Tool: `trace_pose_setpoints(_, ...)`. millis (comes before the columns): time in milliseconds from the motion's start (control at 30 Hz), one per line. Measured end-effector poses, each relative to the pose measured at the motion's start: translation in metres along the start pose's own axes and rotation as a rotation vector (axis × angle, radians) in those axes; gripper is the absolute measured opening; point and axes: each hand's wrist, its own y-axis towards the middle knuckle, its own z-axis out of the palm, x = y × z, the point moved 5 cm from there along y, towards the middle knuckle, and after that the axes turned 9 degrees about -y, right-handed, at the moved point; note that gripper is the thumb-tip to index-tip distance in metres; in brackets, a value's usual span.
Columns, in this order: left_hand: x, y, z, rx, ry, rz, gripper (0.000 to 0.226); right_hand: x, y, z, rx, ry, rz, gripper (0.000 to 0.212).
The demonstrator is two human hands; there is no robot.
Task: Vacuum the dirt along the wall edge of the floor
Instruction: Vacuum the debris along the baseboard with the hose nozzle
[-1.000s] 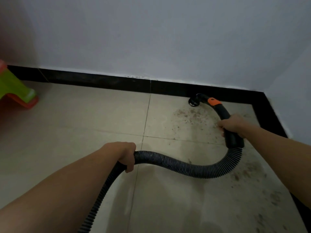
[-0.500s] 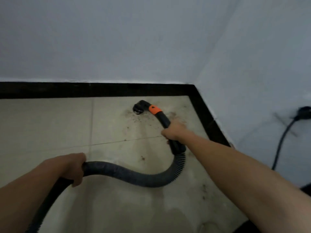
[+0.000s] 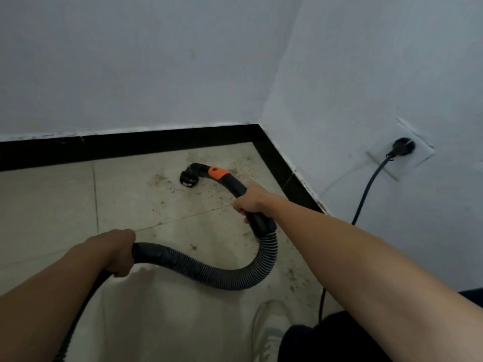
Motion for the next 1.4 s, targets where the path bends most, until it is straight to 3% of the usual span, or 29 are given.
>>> trace_pose_setpoints(300,-0.011,-0.021,-0.010,-0.076,0.008,-0.011,0.043,-0.002,-0.005,0.000,-0.007,0.016,0.028,0.056)
trace_pose_setpoints(433,0.007,-0.026,-0.006,-0.047,-0.030,-0.045,0.048,-0.002,-0.001,0.004,0.011,0.066,0.027,0.044)
trace_pose_setpoints(600,0.021,-0.028,-0.004,0.043,-0.033,-0.071,0.059,-0.016,-0.018,0.026,0.160,0.168,0.053,0.026)
trace_pose_setpoints(867,0.044,-0.028,0.005,0.007,-0.046,-0.146,0.061,0.035,0.009,0.042,-0.006,0.161,-0.021,0.019)
trace_pose_setpoints(1067,0.062,-0.026,0.029,0.137,-0.069,-0.190,0.071,0.054,0.024,0.042,-0.016,0.071,-0.086,0.032)
trace_pose_setpoints(1200,0.055,-0.023,0.048,0.250,-0.115,-0.145,0.073,0.049,0.018,0.037,0.131,-0.079,-0.129,0.029)
trace_pose_setpoints(1400,0.036,-0.022,0.071,0.365,-0.166,-0.077,0.068,0.005,0.015,0.012,0.178,-0.087,-0.024,0.027)
